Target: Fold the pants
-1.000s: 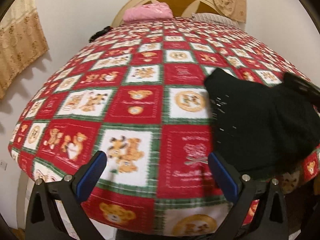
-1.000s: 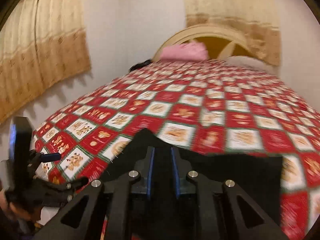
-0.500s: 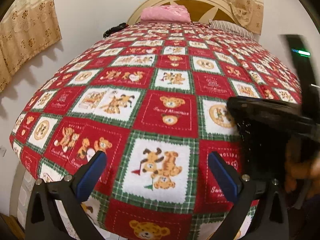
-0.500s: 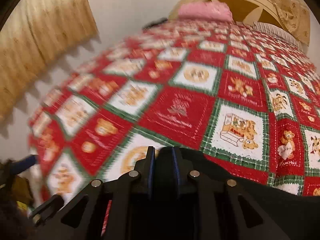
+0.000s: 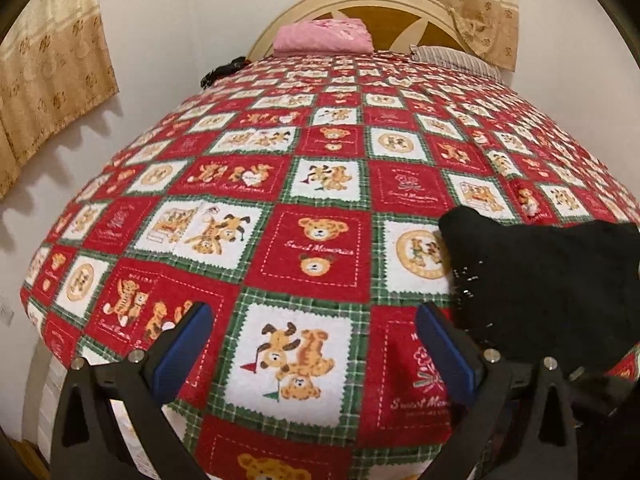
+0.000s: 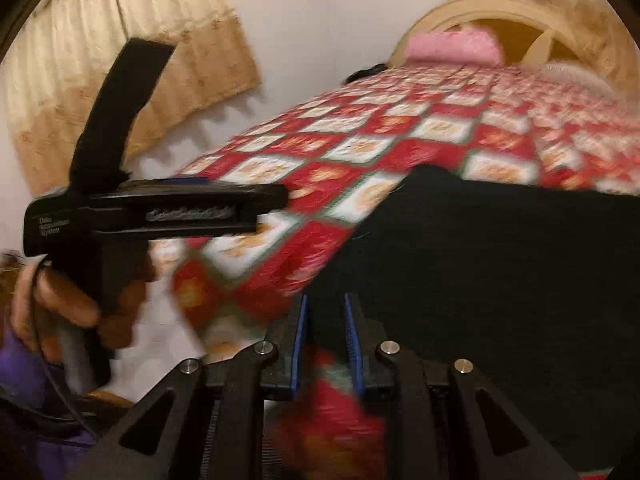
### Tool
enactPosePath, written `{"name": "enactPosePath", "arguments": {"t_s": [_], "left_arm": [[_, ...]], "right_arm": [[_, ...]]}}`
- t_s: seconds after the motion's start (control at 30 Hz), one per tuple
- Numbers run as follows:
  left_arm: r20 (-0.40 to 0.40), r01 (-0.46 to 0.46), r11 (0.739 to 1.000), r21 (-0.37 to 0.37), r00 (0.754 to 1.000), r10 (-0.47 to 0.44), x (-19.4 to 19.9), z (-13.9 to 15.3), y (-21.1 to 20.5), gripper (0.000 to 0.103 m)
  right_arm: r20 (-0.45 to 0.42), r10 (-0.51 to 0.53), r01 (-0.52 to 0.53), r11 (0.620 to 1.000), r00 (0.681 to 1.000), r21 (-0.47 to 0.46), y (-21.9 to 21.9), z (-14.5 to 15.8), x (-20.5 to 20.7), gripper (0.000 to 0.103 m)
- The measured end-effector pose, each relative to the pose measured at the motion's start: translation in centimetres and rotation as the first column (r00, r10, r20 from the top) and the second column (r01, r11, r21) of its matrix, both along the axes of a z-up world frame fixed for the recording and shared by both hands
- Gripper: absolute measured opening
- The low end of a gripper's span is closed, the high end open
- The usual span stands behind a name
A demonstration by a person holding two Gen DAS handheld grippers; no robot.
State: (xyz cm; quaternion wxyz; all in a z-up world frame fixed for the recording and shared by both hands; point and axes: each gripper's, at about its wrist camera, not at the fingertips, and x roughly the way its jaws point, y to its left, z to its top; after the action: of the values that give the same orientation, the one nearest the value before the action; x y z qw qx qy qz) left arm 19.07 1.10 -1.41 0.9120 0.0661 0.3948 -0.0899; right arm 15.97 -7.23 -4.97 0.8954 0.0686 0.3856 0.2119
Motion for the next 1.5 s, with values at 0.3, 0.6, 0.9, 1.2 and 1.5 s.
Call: {"name": "enactPosePath", "arguments": {"t_s": [0.3, 0.6, 0.9, 1.2, 1.5], "left_arm": [[0.021, 0.047, 0.999, -0.009, 0.999, -0.047, -0.1, 0.4, -1.0, 0.103], [0.037, 0.151, 0.987, -0.053, 0.988, -0.149, 0.7, 1.2, -5.8, 0.103], [-0.040, 0.184, 0.980, -0.072, 0.981, -0.187, 0.7, -0.9, -10.1, 0.103], [-0.108, 0.155, 0.970, -0.186, 0.978, -0.177, 0.6, -2.3, -9.4, 0.103], [-0.129, 0.173, 0.937, -0.305, 0.967, -0.220, 0.1, -2.9, -8.1, 0.103]], "right_arm": [[0.100, -0.075, 0.073, 0.997, 0.992, 0.028, -4.9, 4.6, -5.0, 0.025], [0.295, -0.631, 0.662, 0.750, 0.717, -0.006, -18.2, 9.2, -9.5, 0.089], [0.142, -0.726, 0.738, 0.671, 0.673, -0.070, -20.1, 3.6, -8.7, 0.089], [0.184, -0.735, 0.756, 0.645, 0.653, -0.111, -18.2, 2.3, -9.6, 0.089], [0.179, -0.679, 0.702, 0.697, 0.712, -0.147, -16.3, 1.9, -9.3, 0.085]]}}
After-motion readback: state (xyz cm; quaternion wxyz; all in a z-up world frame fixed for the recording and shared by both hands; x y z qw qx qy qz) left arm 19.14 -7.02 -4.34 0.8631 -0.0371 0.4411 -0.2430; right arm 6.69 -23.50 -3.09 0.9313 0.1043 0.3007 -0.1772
